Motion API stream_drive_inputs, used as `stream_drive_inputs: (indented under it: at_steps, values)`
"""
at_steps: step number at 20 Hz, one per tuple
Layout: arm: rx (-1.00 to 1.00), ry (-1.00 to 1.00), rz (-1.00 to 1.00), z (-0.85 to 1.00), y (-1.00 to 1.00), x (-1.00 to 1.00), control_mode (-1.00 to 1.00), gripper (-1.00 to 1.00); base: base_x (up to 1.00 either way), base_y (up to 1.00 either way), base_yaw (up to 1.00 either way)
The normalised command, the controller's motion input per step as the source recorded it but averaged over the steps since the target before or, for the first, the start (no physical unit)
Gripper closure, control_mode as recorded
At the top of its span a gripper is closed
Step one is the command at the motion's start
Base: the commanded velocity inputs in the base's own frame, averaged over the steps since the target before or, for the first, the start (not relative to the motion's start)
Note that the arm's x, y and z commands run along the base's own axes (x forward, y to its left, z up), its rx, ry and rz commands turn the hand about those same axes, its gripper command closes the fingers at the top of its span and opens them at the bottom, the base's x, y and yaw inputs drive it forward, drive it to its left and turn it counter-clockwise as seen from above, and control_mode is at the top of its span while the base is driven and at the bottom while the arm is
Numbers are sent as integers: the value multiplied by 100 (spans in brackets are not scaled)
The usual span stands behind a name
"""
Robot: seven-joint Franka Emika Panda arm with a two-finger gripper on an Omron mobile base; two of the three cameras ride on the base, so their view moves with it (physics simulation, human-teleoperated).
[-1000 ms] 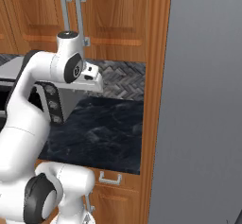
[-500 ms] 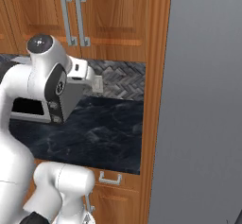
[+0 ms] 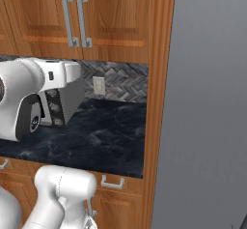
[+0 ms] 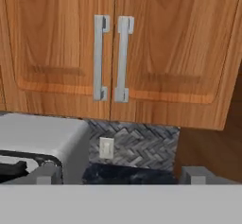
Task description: Open the cabinet directly in front. Then move the liquor and the mug to the dining counter with the jar on it.
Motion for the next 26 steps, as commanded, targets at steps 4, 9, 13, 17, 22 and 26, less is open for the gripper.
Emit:
stream_drive_inputs:
  at_steps: [4,9,13,17,22,26]
  values:
    - [0,-71,0,30,0,-83,-100,-100,0,0,0]
    - [2,-9,-1,0,1,-10,-100,-100,0,0,0]
    - [0,-4,0,7,3,0,-100,-100,0,0,0]
    - [0,-5,0,17,8,22,-100,-100,0,0,0]
    - [0,0,0,2,8,64,-100,-100,0,0,0]
    - [0,0,0,0,4,89,-100,-100,0,0,0]
